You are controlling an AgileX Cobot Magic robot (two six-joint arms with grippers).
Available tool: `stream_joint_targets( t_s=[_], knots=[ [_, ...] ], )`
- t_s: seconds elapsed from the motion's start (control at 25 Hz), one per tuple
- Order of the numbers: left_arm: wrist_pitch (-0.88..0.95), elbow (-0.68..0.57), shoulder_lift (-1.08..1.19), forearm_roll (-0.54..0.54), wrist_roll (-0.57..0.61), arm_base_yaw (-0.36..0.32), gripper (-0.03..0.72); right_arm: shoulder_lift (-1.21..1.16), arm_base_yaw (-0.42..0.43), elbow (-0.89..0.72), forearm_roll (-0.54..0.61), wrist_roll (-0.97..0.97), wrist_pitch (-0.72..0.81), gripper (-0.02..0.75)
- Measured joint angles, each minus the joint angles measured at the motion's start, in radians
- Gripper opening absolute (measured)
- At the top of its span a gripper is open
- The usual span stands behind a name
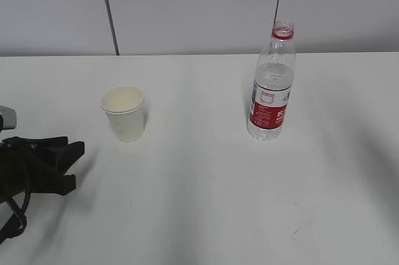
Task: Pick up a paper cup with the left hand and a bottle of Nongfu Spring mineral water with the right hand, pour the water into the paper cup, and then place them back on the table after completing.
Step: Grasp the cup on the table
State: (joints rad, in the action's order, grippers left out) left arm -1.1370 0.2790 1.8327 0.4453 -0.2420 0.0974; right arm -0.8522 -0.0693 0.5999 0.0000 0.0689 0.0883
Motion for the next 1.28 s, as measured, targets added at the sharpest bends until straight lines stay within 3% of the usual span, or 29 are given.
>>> stream_joint_targets(
  t_s=[0.2, 0.4, 0.52, 0.72, 0.92, 1.28],
  knots=[
    [-0.004, 0.004, 0.005, 0.014, 0.060, 0.000, 0.303, 0.000, 0.000, 0.000, 0.000, 0.000, 0.000, 0.586],
    [-0.006, 0.041, 0.031, 0.033, 0.065, 0.000, 0.574, -0.002, 0.000, 0.000, 0.000, 0.000, -0.001, 0.586],
    [-0.007, 0.079, 0.066, 0.034, 0.065, 0.008, 0.644, -0.002, 0.000, 0.000, 0.000, 0.000, -0.017, 0.586],
    [-0.007, 0.171, 0.149, 0.021, 0.066, 0.066, 0.659, -0.002, 0.000, 0.000, 0.000, 0.000, -0.045, 0.586],
    [-0.007, 0.291, 0.247, -0.063, 0.068, 0.129, 0.658, -0.002, 0.000, 0.000, 0.000, 0.000, -0.045, 0.586],
    [-0.006, 0.485, 0.377, -0.120, 0.068, 0.179, 0.636, -0.002, 0.000, 0.000, 0.000, 0.000, -0.048, 0.586]
  ],
)
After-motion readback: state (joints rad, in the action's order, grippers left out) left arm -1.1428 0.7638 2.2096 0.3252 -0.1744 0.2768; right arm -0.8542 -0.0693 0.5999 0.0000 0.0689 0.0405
